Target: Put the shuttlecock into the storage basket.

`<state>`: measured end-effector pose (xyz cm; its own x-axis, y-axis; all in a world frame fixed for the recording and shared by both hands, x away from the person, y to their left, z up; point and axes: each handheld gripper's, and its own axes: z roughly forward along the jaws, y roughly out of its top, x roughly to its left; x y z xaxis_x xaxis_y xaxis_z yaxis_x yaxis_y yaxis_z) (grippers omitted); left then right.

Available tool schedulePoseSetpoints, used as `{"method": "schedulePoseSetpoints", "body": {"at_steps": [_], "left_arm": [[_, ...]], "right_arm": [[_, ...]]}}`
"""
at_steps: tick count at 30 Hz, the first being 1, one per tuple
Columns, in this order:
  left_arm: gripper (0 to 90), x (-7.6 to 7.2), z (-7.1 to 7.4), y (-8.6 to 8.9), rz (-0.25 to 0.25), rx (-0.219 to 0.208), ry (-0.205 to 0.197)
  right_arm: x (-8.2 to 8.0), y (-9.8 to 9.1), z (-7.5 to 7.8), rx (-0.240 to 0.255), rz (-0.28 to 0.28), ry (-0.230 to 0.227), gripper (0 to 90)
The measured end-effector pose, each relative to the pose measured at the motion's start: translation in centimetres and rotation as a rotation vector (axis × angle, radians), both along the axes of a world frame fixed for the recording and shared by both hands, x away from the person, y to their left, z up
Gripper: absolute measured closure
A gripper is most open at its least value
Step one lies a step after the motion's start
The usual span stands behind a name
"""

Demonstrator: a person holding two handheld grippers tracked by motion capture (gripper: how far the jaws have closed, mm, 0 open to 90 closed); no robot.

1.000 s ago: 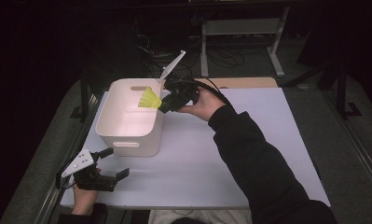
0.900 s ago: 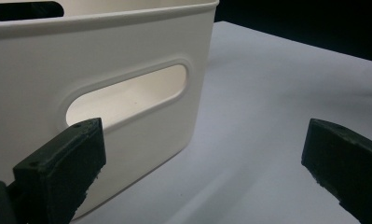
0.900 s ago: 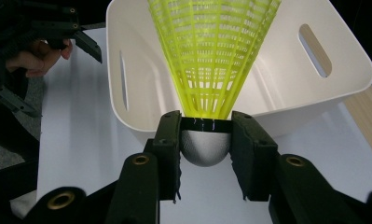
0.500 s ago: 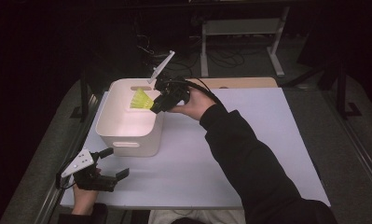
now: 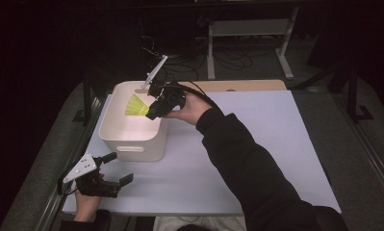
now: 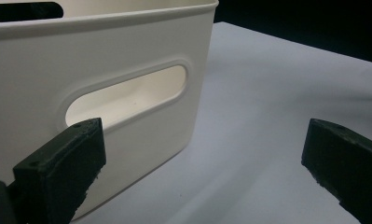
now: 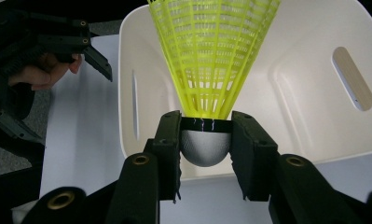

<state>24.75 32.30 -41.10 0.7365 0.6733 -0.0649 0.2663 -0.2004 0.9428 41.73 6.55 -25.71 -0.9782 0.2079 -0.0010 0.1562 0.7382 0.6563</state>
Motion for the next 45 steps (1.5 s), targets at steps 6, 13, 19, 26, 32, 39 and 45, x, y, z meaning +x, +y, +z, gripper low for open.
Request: {"method": "schedulePoseSetpoints", "body": {"at_steps": [6,13,19,26,32,39,45], "left_arm": [[0.0,0.0,0.0,0.0,-0.001,0.0,-0.002],[0.0,0.0,0.0,0.0,-0.001,0.002,-0.003],[0.0,0.0,0.0,0.0,-0.001,0.002,0.001],[0.0,0.0,0.0,0.0,-0.002,0.005,0.002],[0.0,0.0,0.0,0.0,-0.003,0.005,0.001],[0.0,0.0,0.0,0.0,-0.003,0.002,0.001],[0.0,0.0,0.0,0.0,-0.005,0.003,0.001]], "right_arm": [[0.0,0.7,-0.7,-0.007,0.011,0.005,62.8],[0.1,1.2,-1.4,-0.009,0.018,0.018,62.8],[0.2,1.3,-2.1,-0.009,0.017,0.031,62.9],[0.4,1.5,-2.9,0.0,0.026,0.041,62.8],[0.6,1.8,-3.5,0.009,0.033,0.049,62.8],[0.7,2.5,-4.3,0.018,0.041,0.061,62.8],[0.7,3.0,-5.1,0.017,0.047,0.068,62.8]]}}
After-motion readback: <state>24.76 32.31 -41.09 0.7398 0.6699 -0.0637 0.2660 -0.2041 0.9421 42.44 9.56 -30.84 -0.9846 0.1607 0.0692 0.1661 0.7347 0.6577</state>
